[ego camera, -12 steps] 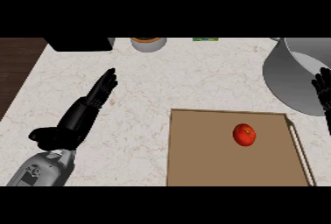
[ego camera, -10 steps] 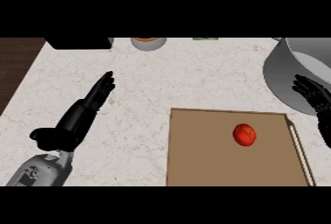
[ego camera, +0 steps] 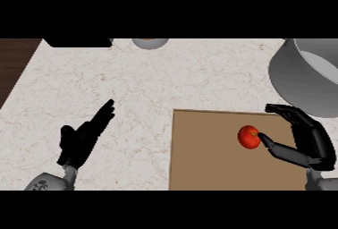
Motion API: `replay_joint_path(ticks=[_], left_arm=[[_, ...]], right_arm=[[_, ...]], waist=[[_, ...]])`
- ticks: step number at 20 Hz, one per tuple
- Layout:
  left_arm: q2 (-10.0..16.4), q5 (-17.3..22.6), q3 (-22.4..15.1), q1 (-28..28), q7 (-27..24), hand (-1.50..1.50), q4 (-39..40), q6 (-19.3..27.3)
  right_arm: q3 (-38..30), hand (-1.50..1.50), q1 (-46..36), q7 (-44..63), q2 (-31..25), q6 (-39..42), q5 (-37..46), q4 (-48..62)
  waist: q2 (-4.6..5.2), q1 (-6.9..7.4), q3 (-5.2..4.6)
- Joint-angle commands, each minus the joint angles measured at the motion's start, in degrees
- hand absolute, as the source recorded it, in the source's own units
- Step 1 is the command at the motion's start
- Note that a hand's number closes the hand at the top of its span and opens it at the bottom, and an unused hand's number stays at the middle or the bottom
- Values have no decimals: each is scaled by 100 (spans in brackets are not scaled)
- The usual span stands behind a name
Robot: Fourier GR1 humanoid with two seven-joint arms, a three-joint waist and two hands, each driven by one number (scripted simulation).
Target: Pick the tomato from the tray and place it in the pot
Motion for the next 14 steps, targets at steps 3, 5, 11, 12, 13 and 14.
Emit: replay_joint_path(ticks=[3, 5, 11, 12, 13, 14], left_arm=[[33, 71, 163, 1, 229, 0, 316, -118], [-378, -116, 198, -241, -226, 0, 1063, -229], [-397, -293, 31, 69, -17, 0, 461, 79], [-168, -161, 184, 90, 211, 0, 263, -40], [-198, -62, 242, 31, 12, 0, 478, -322], [-221, -89, 347, -144, -64, 0, 787, -333]], right_arm=[[-743, -150, 335, -1431, 189, 1156, -1116, 309], [-734, -150, 33, -878, -3, 1341, -1114, 120], [-684, -150, -32, 1283, -1455, 1746, -1219, -406], [-647, -150, 150, 1394, -1543, 1978, -1321, -514], [-782, -150, 151, 1579, -1587, 2106, -1556, -351], [-813, -150, -280, 2026, -1735, 2198, -1813, -297]], waist=[[-20, -58, -14], [-17, -55, -25], [-41, -36, -34], [-47, -32, -30], [-32, -42, -29], [-20, -24, -31]])
